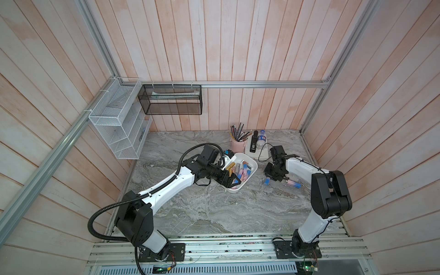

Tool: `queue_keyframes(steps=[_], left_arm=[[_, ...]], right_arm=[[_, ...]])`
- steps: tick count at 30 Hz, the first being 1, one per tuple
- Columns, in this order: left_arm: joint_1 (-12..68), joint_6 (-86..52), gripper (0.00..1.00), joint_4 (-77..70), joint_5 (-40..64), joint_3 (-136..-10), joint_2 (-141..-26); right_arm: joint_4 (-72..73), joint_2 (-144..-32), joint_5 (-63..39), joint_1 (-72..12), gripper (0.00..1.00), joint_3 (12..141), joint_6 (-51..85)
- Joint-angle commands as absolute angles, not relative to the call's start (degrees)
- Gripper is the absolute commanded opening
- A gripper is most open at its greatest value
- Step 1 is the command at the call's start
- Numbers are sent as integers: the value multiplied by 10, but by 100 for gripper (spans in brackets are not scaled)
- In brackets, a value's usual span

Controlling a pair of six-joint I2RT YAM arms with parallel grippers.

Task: Put the lipstick into the storage box
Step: Pick up the lipstick at the center of the board, then place the lipstick in the storage box.

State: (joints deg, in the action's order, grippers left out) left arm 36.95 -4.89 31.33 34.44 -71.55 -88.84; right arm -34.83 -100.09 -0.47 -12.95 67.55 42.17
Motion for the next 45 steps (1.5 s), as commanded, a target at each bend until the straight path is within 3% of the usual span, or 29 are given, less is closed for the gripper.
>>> queue_keyframes(steps=[1,8,22,31,37,45], left_arm=[[364,-38,100,310,346,-705,-866],[361,-40,100,306,340,-700,-850],[359,-40,100,314,326,-686,-821],[357,-38,100,316,325,-676,-811],[357,-39,100,308,329,-670,-808],[357,-40,100,289,347,-662,-812]], right_arm=[[-391,-978,13,-158,22,742,417],[-390,-1015,-2,-226,23,856,423],[-354,-1162,-41,-300,23,924,419],[-406,-1124,2,-296,48,967,346],[-494,-1037,94,-225,53,890,332],[-425,-819,27,-16,59,614,382]])
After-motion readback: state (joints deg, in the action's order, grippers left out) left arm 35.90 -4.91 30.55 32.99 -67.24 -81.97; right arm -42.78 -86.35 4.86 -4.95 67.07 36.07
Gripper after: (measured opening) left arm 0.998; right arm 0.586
